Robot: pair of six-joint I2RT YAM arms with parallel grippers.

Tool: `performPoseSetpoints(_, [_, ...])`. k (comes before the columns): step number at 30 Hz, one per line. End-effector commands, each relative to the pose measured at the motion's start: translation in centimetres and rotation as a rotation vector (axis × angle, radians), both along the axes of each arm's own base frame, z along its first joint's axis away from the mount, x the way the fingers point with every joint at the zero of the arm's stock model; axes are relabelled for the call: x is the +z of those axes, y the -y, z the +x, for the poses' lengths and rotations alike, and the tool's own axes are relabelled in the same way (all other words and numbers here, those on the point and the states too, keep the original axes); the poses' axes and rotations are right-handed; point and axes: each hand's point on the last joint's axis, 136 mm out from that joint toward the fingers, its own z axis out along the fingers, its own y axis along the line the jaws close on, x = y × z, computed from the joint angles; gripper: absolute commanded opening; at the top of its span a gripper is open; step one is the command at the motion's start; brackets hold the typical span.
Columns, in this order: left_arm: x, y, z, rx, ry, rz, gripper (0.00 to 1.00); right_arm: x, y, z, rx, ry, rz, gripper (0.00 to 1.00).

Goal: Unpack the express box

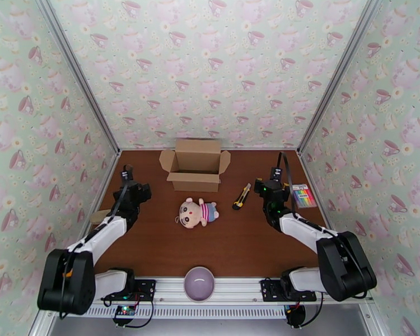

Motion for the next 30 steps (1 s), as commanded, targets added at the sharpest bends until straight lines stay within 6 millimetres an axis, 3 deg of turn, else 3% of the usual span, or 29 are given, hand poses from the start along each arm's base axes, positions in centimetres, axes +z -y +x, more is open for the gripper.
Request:
performPoseSetpoints(1, [1.8,0.1,1.3,-0.041,0.136,0.048,1.00,2.1,-0.3,1.0,0.044,0.103,-0.024,1.00])
performPoseSetpoints(7, [0.3,0.6,1.7,-0.095,0.162,0.032,1.00,1.9,0.1,-0.2,0.071,0.102,-0.054,1.00])
performPoseSetpoints(12, [-1.3,0.5,1.7,-0.094,0.175,0.028,1.00,-1.2,1.2,-1.5,0.062,0.095,-0.047,1.00])
performPoseSetpoints(15, [-1.7,1.1,2.0,-0.128,0.180,0.025,1.00,-1.3,1.6,-2.0,0.073,0.159,-0.039,1.00])
performPoseSetpoints(20, [-2.5,1.5,1.8,-0.158,0.199,0.025,1.00,-3.8,2.7,-1.1,0.076,0.157,0.030,1.00])
performPoseSetpoints(25, [-2.5,1.5,1.6,-0.155,0.232,0.031,1.00,-4.4,2.7,0.3,0.119,0.091,0.072,1.00])
performPoseSetpoints(30, [-2.5,1.4,1.6,-0.154,0.226,0.032,1.00,-4.4,2.7,0.3,0.126,0.092,0.076,1.00])
